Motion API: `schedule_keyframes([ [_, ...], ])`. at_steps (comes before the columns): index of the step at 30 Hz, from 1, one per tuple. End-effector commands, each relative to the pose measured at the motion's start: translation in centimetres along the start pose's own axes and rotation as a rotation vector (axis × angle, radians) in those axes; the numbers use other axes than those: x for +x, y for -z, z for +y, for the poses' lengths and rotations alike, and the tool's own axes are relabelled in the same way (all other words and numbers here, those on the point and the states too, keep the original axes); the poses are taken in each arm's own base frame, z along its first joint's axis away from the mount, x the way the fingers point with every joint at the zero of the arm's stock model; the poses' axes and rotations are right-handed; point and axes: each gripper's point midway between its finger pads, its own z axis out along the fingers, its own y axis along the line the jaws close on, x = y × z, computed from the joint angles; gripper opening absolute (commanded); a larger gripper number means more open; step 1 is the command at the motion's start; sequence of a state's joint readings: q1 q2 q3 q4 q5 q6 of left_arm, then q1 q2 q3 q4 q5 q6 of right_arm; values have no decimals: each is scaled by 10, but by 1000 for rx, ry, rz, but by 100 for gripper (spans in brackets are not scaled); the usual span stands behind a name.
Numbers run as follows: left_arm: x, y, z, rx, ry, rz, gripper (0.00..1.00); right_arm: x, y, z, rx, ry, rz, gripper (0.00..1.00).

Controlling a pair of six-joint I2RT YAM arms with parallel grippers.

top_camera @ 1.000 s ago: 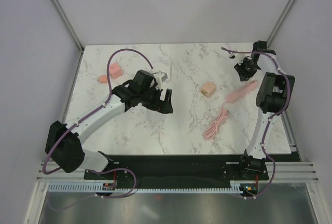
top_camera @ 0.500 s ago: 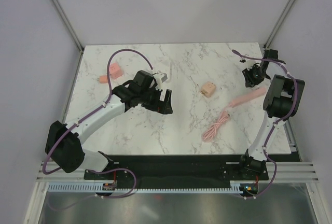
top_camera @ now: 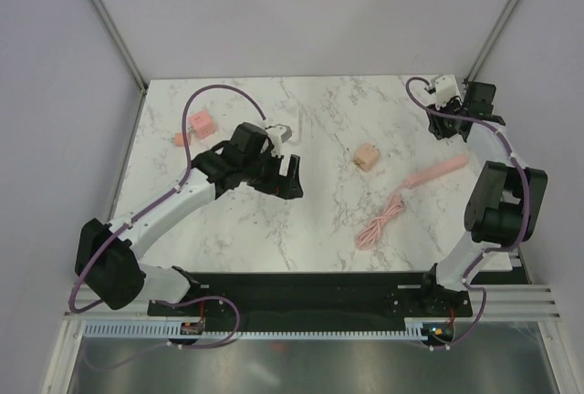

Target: Insert the plug

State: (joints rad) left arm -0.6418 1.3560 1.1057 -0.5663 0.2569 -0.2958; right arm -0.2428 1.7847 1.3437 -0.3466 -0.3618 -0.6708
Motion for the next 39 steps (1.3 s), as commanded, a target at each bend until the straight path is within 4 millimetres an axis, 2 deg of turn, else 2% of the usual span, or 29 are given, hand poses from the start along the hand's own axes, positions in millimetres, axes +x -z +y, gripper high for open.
schedule_keyframes([
  [1,-35,18,-28,116,10,-118,97,-88,27,4,100,-8,-233,0],
  [2,-52,25,-39,171,5,-181,96,-115,46,10,122,-8,-299,0],
  [3,-58,33,-55,262,34,-196,95,-133,56,22,110,-92,-346,0],
  [4,-70,40,-59,304,53,-236,95,-156,64,43,78,-117,-394,0],
  [5,-80,51,-67,355,57,-285,94,-178,87,54,59,-174,-458,0],
  [6,-96,64,-83,452,69,-342,91,-195,102,64,17,-315,-506,0],
  [7,-107,73,-88,495,66,-387,90,-212,113,90,-67,-377,-543,0],
  [8,-113,80,-95,533,59,-412,89,-233,140,106,-146,-412,-619,0],
  [10,-127,95,-113,626,12,-465,86,-249,163,141,-289,-562,-673,0],
  [11,-133,101,-118,652,-7,-479,86,-273,205,150,-342,-540,-831,0],
  [12,-136,104,-122,674,-16,-489,85,-265,205,163,-389,-600,-846,0],
  [13,-140,112,-129,713,-49,-512,83,-270,222,175,-479,-722,-884,0],
  [14,-141,114,-132,731,-59,-525,82,-284,263,178,-542,-720,-1033,0],
  [15,-140,120,-136,760,-60,-528,82,-275,260,186,-587,-766,-1029,0],
  [17,-144,131,-144,810,-94,-574,81,-277,285,197,-681,-843,-1073,0],
  [19,-145,135,-151,843,-95,-580,81,-272,290,210,-748,-879,-1068,0],
  [20,-148,140,-156,859,-110,-595,81,-273,305,212,-793,-891,-1107,0],
  [21,-148,141,-160,874,-124,-593,81,-269,303,216,-811,-914,-1101,0],
  [23,-149,140,-170,901,-146,-594,81,-270,316,226,-858,-908,-1131,0],
  [28,-150,134,-185,952,-155,-579,86,-272,328,244,-925,-905,-1129,0],
  [33,-156,124,-192,971,-145,-565,85,-272,336,260,-990,-872,-1127,0],
  [39,-162,123,-196,1007,-138,-557,81,-266,331,274,-1026,-871,-1097,0],
])
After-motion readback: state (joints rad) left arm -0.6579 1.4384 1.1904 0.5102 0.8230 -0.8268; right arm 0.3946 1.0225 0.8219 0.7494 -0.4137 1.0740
